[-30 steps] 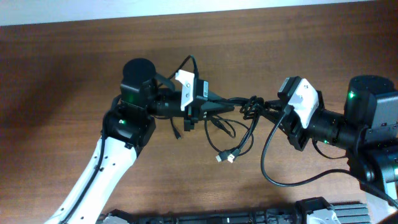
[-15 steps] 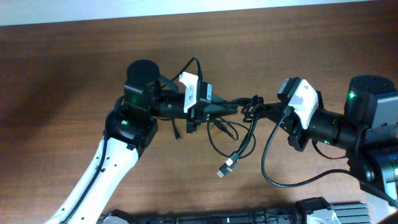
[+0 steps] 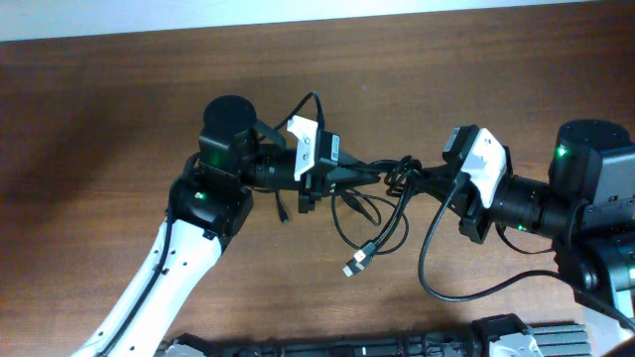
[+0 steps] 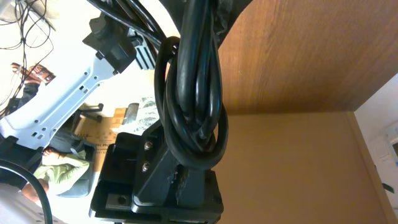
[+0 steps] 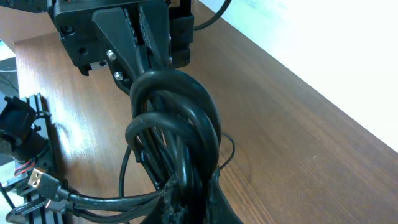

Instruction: Untangle cables

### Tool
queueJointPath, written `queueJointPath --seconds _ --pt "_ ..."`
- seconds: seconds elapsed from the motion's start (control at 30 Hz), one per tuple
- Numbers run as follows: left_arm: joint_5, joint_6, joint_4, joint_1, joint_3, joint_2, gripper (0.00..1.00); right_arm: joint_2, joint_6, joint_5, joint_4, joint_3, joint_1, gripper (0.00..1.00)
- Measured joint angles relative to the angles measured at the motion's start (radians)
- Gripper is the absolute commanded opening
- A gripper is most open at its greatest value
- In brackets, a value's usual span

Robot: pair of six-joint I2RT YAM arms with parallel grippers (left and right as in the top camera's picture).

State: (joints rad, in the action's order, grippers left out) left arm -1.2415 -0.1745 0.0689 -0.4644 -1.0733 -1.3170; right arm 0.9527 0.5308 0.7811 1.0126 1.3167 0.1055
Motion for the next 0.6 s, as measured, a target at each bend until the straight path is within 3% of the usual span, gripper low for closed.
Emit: queueJointPath --seconds 0.13,0.17,0.2,0.23,0.27,0.6 --pt "0.000 0.000 0.000 0.000 0.000 0.000 0.07 0.000 0.000 0.000 0.000 0.000 0.000 0.04" --pt "0.000 0.000 0.000 0.000 0.000 0.000 0.20 0.000 0.000 0.001 0.000 0.000 0.000 0.04" --pt "0.000 0.002 0.000 0.000 0.000 0.000 0.54 0.000 0.000 0.003 0.000 0.000 0.000 0.04" --pt "0.000 0.003 0.001 0.000 0.000 0.000 0.82 0.000 -0.001 0.003 0.000 0.000 0.000 0.04" --pt "-0.001 0.002 0.001 0.000 0.000 0.000 0.99 0.000 -0.001 0.003 -0.002 0.000 0.000 0.04" --pt "-0.011 0.046 0.004 0.072 0.000 0.000 0.99 0.000 -0.001 -0.195 0.061 0.000 0.000 0.04"
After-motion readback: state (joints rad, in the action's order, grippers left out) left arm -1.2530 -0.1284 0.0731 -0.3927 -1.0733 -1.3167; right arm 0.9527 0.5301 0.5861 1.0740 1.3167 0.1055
